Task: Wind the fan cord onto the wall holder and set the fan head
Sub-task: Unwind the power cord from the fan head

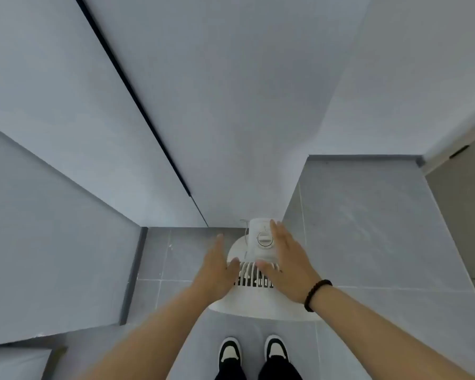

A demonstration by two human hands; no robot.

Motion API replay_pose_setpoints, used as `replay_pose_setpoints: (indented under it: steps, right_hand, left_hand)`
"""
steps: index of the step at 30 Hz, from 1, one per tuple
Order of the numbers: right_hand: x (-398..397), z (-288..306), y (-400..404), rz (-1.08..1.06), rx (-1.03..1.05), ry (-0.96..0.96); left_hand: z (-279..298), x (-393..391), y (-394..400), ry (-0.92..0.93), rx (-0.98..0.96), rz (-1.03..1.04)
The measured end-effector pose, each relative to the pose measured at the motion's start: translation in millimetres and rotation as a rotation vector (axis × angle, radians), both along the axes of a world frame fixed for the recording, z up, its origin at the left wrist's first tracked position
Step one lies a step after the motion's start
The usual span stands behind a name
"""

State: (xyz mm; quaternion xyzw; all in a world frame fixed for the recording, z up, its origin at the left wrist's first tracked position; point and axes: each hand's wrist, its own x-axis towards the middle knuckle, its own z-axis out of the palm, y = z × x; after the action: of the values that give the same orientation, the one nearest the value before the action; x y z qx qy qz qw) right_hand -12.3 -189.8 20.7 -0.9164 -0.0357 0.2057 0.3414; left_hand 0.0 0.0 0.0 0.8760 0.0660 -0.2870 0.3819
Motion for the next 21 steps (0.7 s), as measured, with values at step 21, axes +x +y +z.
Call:
replay_pose_setpoints:
  steps: [21]
  right_hand:
    - [-68.5,-6.7,26.8,0.092,-0.228,0.042]
  left_hand:
    - [-31.1,31.5,-42.0,0.286,-0.232,0.187]
